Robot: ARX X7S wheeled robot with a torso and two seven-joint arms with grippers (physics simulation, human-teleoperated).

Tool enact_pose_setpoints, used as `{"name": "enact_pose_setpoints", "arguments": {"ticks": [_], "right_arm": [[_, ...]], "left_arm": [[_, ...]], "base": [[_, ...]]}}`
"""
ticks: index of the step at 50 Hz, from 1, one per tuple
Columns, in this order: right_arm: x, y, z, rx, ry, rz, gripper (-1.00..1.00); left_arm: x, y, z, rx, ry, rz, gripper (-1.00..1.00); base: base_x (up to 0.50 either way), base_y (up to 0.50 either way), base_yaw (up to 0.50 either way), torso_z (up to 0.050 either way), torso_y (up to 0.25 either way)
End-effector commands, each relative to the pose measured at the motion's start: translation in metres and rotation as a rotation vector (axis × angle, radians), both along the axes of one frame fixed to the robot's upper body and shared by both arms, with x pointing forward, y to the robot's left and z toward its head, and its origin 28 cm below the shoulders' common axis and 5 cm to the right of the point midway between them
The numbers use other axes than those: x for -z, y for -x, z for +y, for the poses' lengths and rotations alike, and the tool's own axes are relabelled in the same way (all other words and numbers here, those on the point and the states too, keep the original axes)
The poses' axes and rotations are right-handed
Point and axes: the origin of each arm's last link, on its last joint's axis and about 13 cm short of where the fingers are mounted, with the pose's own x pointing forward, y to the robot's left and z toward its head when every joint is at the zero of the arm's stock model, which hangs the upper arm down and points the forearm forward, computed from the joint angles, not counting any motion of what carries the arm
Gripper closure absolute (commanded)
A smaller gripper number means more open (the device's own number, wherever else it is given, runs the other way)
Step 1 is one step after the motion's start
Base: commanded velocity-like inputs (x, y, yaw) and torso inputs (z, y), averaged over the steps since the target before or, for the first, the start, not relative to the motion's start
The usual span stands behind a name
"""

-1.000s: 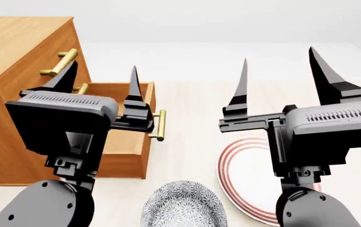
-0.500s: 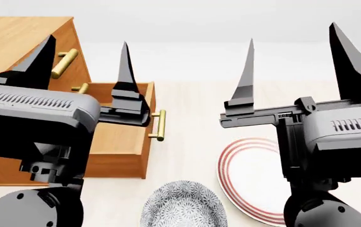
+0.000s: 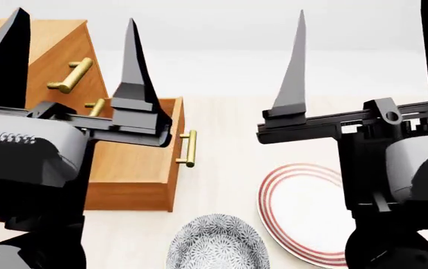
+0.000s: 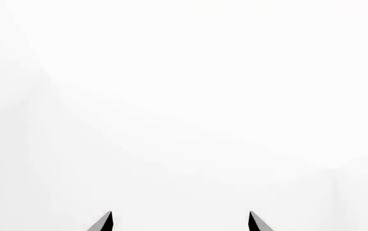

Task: Open the bottom drawer of the cabinet.

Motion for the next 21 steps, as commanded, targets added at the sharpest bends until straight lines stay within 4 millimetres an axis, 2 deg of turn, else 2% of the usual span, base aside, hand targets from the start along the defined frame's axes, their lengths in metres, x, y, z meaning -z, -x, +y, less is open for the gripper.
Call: {"name": "enact_pose_setpoints", "arguments": {"ticks": [1, 21], "right_arm": [[-0.009, 0.007, 0.0, 0.005, 0.014, -0.026, -1.0], [-0.021, 0.012, 0.002, -0.005, 0.022, -0.063, -1.0]], "left_arm": [[-0.005, 0.004, -0.001, 0.0, 0.0, -0.046, -1.0], [-0.009, 0.01, -0.001, 0.0, 0.008, -0.093, -1.0]], "base": [[0.0, 0.0, 0.0, 0.0, 0.0], [0.0, 0.0, 0.0, 0.0, 0.0]]}}
